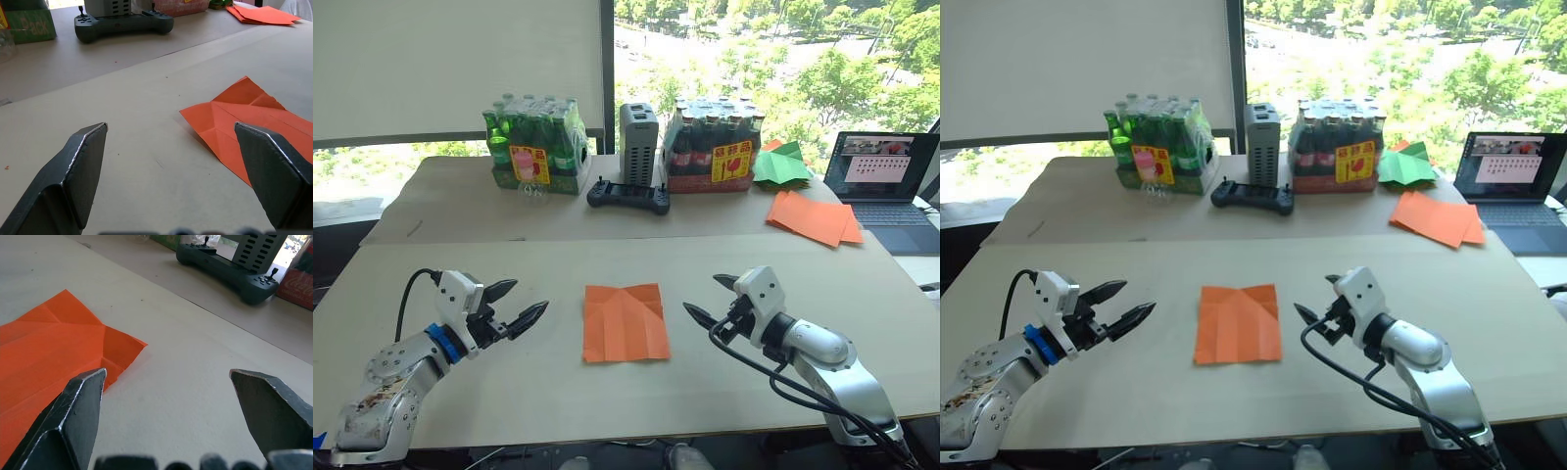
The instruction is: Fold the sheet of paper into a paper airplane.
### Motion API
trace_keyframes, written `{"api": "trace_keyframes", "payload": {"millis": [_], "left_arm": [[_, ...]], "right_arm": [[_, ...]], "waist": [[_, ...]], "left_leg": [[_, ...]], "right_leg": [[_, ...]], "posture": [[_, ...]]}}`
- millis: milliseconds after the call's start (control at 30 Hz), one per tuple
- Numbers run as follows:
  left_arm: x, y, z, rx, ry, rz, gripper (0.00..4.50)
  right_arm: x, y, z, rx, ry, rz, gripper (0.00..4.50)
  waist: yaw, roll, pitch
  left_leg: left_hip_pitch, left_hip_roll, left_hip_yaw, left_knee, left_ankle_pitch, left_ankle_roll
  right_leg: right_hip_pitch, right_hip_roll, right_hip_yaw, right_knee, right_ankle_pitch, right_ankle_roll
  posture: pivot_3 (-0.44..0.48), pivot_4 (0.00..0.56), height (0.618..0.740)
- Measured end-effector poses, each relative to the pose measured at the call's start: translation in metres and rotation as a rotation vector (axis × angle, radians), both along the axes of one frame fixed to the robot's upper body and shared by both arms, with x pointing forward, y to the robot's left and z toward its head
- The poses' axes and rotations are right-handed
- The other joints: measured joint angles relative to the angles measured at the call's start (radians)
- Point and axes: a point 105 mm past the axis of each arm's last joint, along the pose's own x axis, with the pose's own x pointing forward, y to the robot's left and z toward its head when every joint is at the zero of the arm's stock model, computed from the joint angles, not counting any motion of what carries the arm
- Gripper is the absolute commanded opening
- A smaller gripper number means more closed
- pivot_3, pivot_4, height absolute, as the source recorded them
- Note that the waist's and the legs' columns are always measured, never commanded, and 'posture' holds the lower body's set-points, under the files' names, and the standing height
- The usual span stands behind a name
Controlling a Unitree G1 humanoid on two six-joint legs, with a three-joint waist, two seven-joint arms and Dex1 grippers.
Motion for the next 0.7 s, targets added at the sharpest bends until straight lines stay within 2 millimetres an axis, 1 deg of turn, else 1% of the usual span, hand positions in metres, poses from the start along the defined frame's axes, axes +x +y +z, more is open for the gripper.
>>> {"api": "trace_keyframes", "payload": {"millis": [300,433,467,500,633,700], "left_arm": [[-0.001,-0.004,-0.004,0.006,0.019,-0.022,4.36],[-0.001,-0.012,-0.01,0.005,0.051,-0.059,4.36],[-0.001,-0.016,-0.01,0.005,0.053,-0.078,3.83],[0.0,-0.021,-0.009,0.003,0.05,-0.098,3.57],[0.005,-0.038,-0.001,0.0,0.021,-0.174,2.2],[0.005,-0.047,-0.001,0.016,0.02,-0.218,1.53]], "right_arm": [[0.0,0.0,0.0,0.0,-0.001,0.0,4.49],[0.0,0.0,0.0,0.0,-0.001,0.0,4.49],[0.0,0.0,0.0,-0.001,-0.001,-0.001,4.5],[0.0,0.0,0.0,-0.001,-0.001,-0.001,4.5],[0.0,0.0,0.0,-0.001,-0.001,-0.001,4.5],[0.0,0.0,0.0,-0.001,0.001,-0.002,4.5]], "waist": [[0.0,0.0,0.0],[0.0,0.0,0.0],[0.0,0.0,0.0],[0.0,0.0,0.0],[0.002,0.0,0.0],[0.002,0.0,0.0]], "left_leg": [[0.0,0.0,0.0,0.0,0.0,0.0],[0.0,0.0,0.0,0.0,0.0,0.0],[0.0,0.0,0.0,0.0,0.0,0.0],[0.0,0.0,0.0,0.0,0.0,0.0],[0.0,0.0,0.0,0.0,0.0,0.0],[0.0,0.0,0.0,0.0,0.0,0.0]], "right_leg": [[0.0,0.0,0.0,0.0,0.0,0.0],[0.0,0.0,0.0,0.0,0.0,0.0],[0.0,0.0,0.0,0.0,0.0,0.0],[0.0,0.0,0.0,0.0,0.0,0.0],[0.0,0.0,0.0,0.0,0.0,0.0],[0.0,0.0,0.0,0.0,0.0,0.0]], "posture": [[0.0,0.15,0.723],[0.0,0.15,0.723],[0.0,0.15,0.723],[0.0,0.15,0.723],[0.0,0.15,0.723],[0.0,0.15,0.723]]}}
